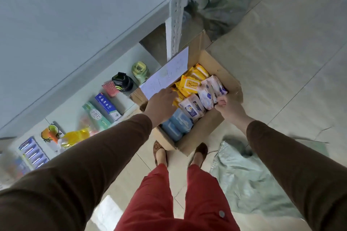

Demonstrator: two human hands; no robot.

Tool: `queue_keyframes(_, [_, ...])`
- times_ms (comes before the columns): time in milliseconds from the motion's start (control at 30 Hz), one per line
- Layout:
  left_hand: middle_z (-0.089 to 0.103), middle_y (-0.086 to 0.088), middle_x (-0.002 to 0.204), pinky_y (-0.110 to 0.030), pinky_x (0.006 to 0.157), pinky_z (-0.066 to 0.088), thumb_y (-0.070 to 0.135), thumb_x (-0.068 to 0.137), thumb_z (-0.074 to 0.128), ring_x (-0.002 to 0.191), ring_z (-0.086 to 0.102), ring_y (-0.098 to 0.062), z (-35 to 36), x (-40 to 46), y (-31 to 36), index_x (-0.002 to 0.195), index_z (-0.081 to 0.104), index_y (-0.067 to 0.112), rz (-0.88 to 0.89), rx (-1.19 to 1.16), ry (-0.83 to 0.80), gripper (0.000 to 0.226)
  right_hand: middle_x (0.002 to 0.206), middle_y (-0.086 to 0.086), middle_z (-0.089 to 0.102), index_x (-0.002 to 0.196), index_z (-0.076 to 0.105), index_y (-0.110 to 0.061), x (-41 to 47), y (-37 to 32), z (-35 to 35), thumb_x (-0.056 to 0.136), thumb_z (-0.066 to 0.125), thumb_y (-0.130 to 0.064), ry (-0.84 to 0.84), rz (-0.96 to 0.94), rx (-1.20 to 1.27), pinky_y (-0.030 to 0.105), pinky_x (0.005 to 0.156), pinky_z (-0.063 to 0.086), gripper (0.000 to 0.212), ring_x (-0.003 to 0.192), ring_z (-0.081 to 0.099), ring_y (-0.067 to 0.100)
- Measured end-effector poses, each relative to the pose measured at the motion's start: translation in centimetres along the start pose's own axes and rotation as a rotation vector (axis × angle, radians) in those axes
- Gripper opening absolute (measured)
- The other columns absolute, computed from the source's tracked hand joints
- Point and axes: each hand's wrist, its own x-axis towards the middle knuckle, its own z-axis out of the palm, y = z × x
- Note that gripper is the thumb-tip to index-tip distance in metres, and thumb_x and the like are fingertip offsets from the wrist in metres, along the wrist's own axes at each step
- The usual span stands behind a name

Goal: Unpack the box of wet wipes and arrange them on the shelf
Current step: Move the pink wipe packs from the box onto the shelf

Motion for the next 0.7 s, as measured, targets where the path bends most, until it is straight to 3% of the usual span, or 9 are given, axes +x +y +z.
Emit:
queue_keyframes(167, [0.052,-0.001,0.129,-0.039,0.093,0.048,0.030,0.092,0.060,0.121,0.048,-0.024,6.4,6.3,1.3,0.130,0.051,0.023,-0.011,0.090,-0.109,0.040,0.138,0.010,0.058,0.145,0.042,-0.009,8.3,4.6,0.1,0.092,0.062,-0.034,-0.116,0.062,-0.023,0.039,0.099,0.047,0.062,0.120,0.058,0.027])
queue_keyframes(233, [0.051,0.000,0.130,-0.043,0.090,0.050,0.032,0.091,0.060,0.121,0.049,-0.025,9.1,8.6,1.8,0.131,0.048,0.023,-0.033,0.127,-0.164,0.043,0.123,0.010,0.063,0.132,0.051,-0.009,11.9,6.3,0.5,0.091,0.061,-0.030,-0.139,0.066,-0.063,0.042,0.094,0.049,0.047,0.113,0.061,0.031])
queue_keyframes(300, [0.050,0.000,0.132,-0.043,0.090,0.050,0.031,0.092,0.061,0.123,0.048,-0.024,11.8,10.7,2.0,0.133,0.048,0.022,-0.066,0.153,-0.211,0.044,0.103,0.009,0.065,0.107,0.058,-0.011,15.1,7.5,0.9,0.089,0.059,-0.023,-0.118,0.025,-0.140,0.037,0.080,0.049,0.022,0.101,0.064,0.035])
queue_keyframes(433, [0.053,0.000,0.128,-0.036,0.086,0.048,0.021,0.090,0.064,0.118,0.051,-0.022,17.1,15.1,1.8,0.128,0.051,0.021,-0.075,0.225,-0.263,0.041,0.120,0.011,0.064,0.127,0.056,-0.009,21.0,9.5,2.8,0.097,0.051,-0.021,-0.137,0.024,-0.218,0.033,0.075,0.044,0.033,0.106,0.062,0.033])
queue_keyframes(567, [0.053,-0.002,0.130,-0.035,0.089,0.046,0.009,0.087,0.063,0.118,0.050,-0.023,21.8,18.9,1.2,0.132,0.051,0.018,-0.037,0.303,-0.297,0.047,0.128,0.016,0.060,0.130,0.052,-0.003,25.8,11.7,5.7,0.099,0.047,-0.012,-0.149,0.048,-0.193,0.028,0.076,0.038,0.033,0.116,0.056,0.034])
queue_keyframes(700, [0.044,-0.004,0.146,-0.039,0.106,0.039,0.006,0.084,0.064,0.136,0.039,-0.025,25.7,21.6,0.0,0.139,0.047,0.016,0.070,0.399,-0.342,0.059,0.123,0.017,0.061,0.128,0.055,-0.003,28.2,12.3,8.8,0.099,0.042,-0.004,-0.151,0.029,-0.165,0.031,0.078,0.046,0.033,0.116,0.057,0.034])
